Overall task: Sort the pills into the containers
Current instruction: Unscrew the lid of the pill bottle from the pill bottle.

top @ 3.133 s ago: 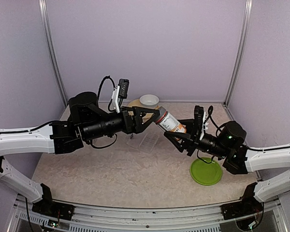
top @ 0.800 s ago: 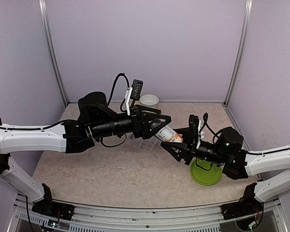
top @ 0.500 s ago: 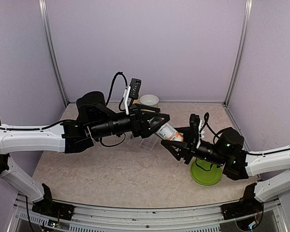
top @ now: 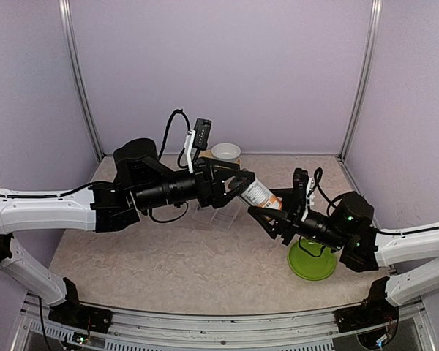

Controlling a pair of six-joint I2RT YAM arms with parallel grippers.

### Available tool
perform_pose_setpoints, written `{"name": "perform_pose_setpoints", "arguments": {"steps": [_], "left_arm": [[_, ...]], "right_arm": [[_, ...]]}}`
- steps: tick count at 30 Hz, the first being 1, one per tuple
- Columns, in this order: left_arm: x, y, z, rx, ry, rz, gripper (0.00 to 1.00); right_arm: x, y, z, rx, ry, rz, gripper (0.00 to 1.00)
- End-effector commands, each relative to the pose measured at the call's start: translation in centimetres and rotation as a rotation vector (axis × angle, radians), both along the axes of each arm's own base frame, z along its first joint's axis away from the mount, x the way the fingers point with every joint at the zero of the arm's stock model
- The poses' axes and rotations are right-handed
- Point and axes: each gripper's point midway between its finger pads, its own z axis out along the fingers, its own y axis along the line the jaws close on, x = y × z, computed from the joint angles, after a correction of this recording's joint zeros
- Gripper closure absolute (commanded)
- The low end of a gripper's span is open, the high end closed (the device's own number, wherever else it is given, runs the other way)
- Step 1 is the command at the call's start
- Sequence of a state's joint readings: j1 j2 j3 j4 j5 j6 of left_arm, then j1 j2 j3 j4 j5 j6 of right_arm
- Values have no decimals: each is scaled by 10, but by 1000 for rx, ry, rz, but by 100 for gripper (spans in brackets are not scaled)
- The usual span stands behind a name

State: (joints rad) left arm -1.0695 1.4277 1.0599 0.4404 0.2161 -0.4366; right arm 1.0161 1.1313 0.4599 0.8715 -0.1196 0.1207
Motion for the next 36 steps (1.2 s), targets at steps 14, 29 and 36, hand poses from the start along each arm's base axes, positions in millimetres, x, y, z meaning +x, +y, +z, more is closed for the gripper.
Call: {"name": "perform_pose_setpoints", "arguments": {"steps": [14, 29, 36], "left_arm": [[-4, 0, -6, 9, 8, -56, 24], [-6, 7, -5, -8, 13, -43, 33], [-6, 10, -4, -17, 13, -31, 35]], "right_arm": [[-10, 5, 14, 38, -43, 67, 96], [8, -8, 8, 36, -12, -54, 96], [6, -9, 8, 35, -15, -50, 95]]}}
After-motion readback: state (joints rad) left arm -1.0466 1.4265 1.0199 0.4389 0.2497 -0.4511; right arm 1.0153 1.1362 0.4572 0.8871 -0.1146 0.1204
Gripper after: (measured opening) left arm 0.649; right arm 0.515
